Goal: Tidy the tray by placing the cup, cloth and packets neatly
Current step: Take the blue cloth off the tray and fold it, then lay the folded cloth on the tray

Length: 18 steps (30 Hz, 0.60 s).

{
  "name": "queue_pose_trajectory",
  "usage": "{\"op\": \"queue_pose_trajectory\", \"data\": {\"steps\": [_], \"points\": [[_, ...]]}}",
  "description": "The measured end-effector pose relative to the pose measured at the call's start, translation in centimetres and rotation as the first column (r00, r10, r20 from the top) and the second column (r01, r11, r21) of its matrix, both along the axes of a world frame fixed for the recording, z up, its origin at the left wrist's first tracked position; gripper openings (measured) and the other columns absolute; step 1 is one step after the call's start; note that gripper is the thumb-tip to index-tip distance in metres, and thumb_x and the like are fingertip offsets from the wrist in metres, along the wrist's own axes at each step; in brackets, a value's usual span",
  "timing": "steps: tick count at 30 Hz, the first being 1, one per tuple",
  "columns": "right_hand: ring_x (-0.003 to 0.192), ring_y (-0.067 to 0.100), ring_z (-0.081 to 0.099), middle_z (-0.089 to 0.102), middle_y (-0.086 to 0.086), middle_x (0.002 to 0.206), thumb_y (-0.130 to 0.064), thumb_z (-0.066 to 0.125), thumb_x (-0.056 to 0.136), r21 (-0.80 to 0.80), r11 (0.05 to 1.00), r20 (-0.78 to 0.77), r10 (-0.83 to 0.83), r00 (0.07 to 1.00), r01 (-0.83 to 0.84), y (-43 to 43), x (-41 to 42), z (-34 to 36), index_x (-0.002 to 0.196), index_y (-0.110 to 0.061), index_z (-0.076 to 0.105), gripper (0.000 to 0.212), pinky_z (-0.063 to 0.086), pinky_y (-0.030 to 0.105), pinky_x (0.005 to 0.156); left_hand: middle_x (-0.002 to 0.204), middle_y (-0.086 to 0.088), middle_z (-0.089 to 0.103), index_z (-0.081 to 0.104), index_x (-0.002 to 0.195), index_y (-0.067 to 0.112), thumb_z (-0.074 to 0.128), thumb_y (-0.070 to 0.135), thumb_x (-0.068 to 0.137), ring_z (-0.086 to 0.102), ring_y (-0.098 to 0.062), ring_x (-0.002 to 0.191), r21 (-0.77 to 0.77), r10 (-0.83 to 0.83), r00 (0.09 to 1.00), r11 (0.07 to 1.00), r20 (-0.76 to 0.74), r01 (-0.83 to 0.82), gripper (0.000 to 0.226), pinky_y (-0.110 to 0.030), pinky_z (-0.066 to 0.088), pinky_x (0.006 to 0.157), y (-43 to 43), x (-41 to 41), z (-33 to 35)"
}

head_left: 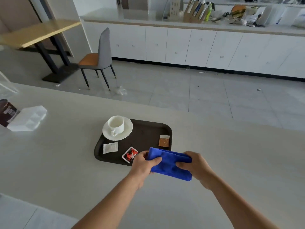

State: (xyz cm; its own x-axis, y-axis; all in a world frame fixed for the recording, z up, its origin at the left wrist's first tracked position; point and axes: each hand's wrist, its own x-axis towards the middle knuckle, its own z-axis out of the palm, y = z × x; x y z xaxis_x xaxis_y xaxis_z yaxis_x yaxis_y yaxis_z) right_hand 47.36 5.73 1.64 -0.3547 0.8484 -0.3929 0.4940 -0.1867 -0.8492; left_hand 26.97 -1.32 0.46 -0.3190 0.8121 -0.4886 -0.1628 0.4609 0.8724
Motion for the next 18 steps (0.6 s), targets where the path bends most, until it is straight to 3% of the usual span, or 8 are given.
{"op": "queue_pose_trajectory", "data": {"steps": [4,8,11,15,18], "points": [[0.068,0.013,0.069,0.073,-0.001,0.078,-0.018,0.075,0.079,0.023,0.999,0.011,0.042,0.999,-0.042,-0.7,-4.6,-0.2,0.089,-0.024,0.071,0.013,0.051,0.022,0.055,0.097,-0.007,0.076,0.072,0.098,0.015,0.078,0.021,0.081,0.073,-0.024,0.090,-0.002,0.042,0.999,0.999,0.025,-0.042,0.019,-0.046,0.061,0.079,-1.8,-4.3,0.0],[0.074,0.016,0.070,0.073,-0.002,0.081,-0.021,0.075,0.080,0.042,0.997,0.021,0.066,0.998,-0.067,-1.5,-8.4,-0.5,0.091,-0.025,0.071,0.012,0.053,0.023,0.059,0.091,-0.006,0.077,0.074,0.094,0.014,0.075,0.015,0.083,0.074,-0.020,0.084,0.011,0.032,0.997,0.999,0.065,-0.032,0.011,-0.029,0.058,0.062,-2.9,-8.5,-0.2],[0.076,0.019,0.069,0.073,-0.001,0.081,-0.022,0.074,0.081,0.061,0.996,0.030,0.062,0.998,-0.064,-2.3,-11.0,-0.5,0.089,-0.025,0.070,0.010,0.055,0.027,0.062,0.090,-0.005,0.077,0.074,0.091,0.015,0.075,0.014,0.082,0.074,-0.020,0.083,0.012,0.006,1.000,1.000,0.016,-0.006,0.009,-0.029,0.057,0.061,-3.1,-11.5,-0.6],[0.079,0.017,0.069,0.073,-0.003,0.085,-0.023,0.075,0.082,0.065,0.998,0.031,0.001,1.000,-0.003,-3.2,-14.6,-0.8,0.091,-0.026,0.069,0.012,0.058,0.028,0.065,0.090,-0.007,0.076,0.074,0.089,0.015,0.077,0.015,0.080,0.073,-0.023,0.084,0.005,0.023,0.999,1.000,-0.030,-0.023,0.009,-0.039,0.061,0.068,-3.0,-14.9,-1.0],[0.079,0.012,0.069,0.072,-0.009,0.085,-0.025,0.073,0.082,0.073,0.996,0.039,-0.045,0.998,0.042,-3.5,-17.1,-1.3,0.091,-0.031,0.068,0.012,0.058,0.026,0.064,0.091,-0.009,0.075,0.072,0.089,0.015,0.077,0.014,0.081,0.072,-0.024,0.084,0.004,0.085,0.996,0.996,-0.038,-0.085,0.010,-0.035,0.060,0.059,-2.8,-16.9,-1.4]]}}
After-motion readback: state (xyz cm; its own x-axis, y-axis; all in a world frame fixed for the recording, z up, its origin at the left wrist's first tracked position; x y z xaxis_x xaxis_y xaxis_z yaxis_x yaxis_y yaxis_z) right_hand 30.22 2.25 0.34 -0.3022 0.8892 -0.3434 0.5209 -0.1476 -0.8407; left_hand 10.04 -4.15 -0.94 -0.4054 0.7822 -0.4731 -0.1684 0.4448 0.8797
